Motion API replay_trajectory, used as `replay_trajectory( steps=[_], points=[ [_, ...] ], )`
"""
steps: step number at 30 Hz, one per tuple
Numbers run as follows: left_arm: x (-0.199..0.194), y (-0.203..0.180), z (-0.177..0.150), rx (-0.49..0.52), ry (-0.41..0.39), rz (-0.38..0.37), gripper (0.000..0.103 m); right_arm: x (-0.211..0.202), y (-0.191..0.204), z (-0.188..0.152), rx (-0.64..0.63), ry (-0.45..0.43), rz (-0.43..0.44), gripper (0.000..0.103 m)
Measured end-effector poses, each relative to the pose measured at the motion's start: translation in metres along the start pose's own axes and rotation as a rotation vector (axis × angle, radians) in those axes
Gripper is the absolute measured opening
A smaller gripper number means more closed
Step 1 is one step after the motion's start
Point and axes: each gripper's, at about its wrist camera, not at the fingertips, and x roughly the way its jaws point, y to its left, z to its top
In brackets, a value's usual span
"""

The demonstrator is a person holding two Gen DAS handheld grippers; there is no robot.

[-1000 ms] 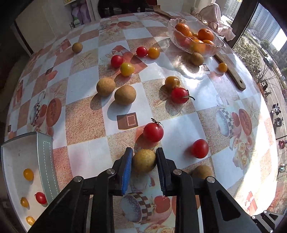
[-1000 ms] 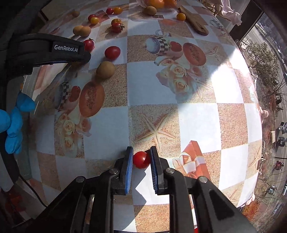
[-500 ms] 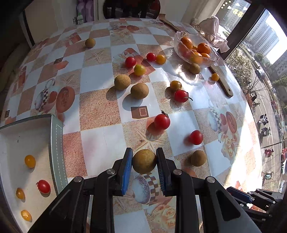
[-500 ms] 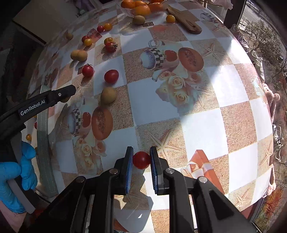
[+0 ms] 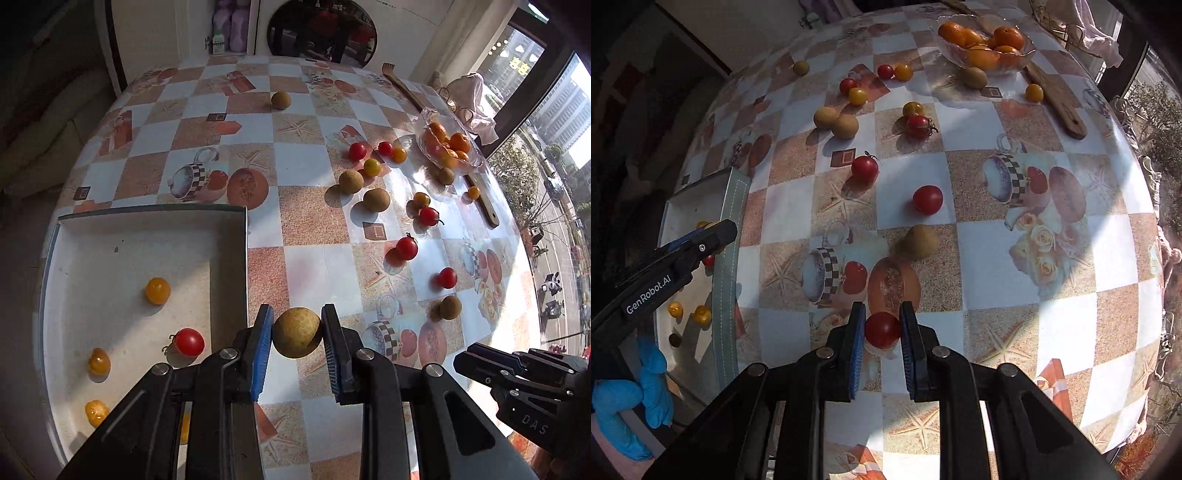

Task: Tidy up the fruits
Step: 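Carry the brown fruit and red tomato into the white tray and open both tools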

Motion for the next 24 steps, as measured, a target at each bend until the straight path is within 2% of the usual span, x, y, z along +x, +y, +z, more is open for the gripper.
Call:
replay_trajectory(
  steps=[12, 20, 24],
  points=[
    [-0.026, 0.092, -0.014, -0.127, -0.053, 0.127, 0.028, 0.014, 0.096, 0.035, -0.169, 0.0, 0.102, 0.02],
    [-0.009, 0.14, -0.001, -0.157, -0.053, 0.206, 0.028, 0.041, 0.161, 0.073, -0.234, 0.002, 0.168, 0.02],
    [0.006, 0.152, 0.004, -0.159, -0.036, 0.223, 0.028, 0.062, 0.182, 0.09, -0.233, 0.012, 0.16, 0.02]
  ],
)
